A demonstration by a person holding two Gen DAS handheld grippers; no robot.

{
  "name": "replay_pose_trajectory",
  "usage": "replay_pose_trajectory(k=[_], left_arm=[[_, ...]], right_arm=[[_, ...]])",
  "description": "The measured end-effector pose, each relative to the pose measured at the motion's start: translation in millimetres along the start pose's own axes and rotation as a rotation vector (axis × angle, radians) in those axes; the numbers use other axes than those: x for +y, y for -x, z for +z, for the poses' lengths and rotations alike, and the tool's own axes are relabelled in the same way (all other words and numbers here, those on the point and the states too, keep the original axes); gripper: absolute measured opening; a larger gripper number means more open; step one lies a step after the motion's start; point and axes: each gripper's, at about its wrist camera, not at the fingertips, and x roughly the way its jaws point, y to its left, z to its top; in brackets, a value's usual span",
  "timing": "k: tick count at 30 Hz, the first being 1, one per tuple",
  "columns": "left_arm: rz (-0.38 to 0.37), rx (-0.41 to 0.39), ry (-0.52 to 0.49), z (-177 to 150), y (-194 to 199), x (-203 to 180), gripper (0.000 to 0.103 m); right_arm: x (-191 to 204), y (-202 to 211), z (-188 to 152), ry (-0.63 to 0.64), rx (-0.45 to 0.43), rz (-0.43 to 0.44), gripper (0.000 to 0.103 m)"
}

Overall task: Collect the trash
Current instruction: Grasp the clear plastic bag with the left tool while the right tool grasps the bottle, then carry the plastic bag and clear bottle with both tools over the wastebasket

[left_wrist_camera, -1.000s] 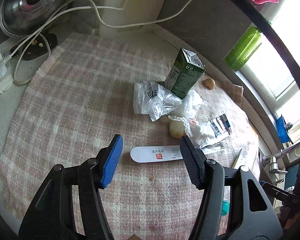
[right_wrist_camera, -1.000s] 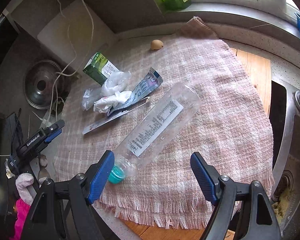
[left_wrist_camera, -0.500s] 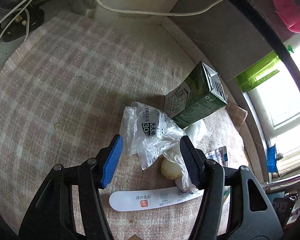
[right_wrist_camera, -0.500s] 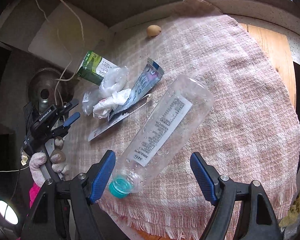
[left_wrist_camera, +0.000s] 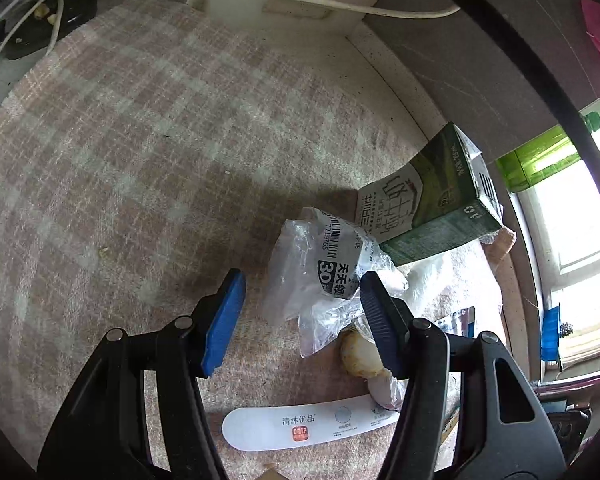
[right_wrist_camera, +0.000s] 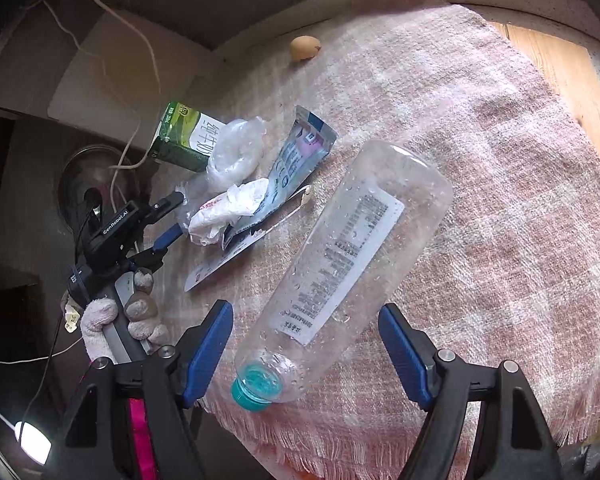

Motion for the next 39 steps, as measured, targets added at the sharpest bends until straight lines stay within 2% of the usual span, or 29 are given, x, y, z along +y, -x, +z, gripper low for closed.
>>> replay_pose_trajectory(k=[2,9,12,16,29,39], left_arm=[[-0.028,0.014,0.008,1.1,-2.2,2.8,0.061],[-0.030,0.033,-0.027,-0.9,-14.5,-6.5,0.059],[-0.037,0.040,-0.049,-3.1,-17.0,-11.0,0.031],[-0.043,0.018,-0.068,-9.2,-14.4,-18.1,0.017],[-0.072,-0.094,-0.124,-18.9,37.1,-20.4,0.013],[-0.072,-0.191,-0.126,-31.9,94.0,0.6,0.012]], right_arm=[[-0.6,-0.1,0.0,0.000,0.001,-0.001,0.078],[-5.4,-10.7,2.7,-0.031,0.021,0.003,0.078],[-4.0,-17.0,3.6,-0.027,0.030,-0.004,0.078],[-5.5,-28.3,4.7,-0.063,0.059,-0.003,0.073],[1.1,-27.6,1.9,-0.058,0.028,-0.002,0.064],[5.9,0.1,-7.4,-0.021,-0.017,0.005,0.061]])
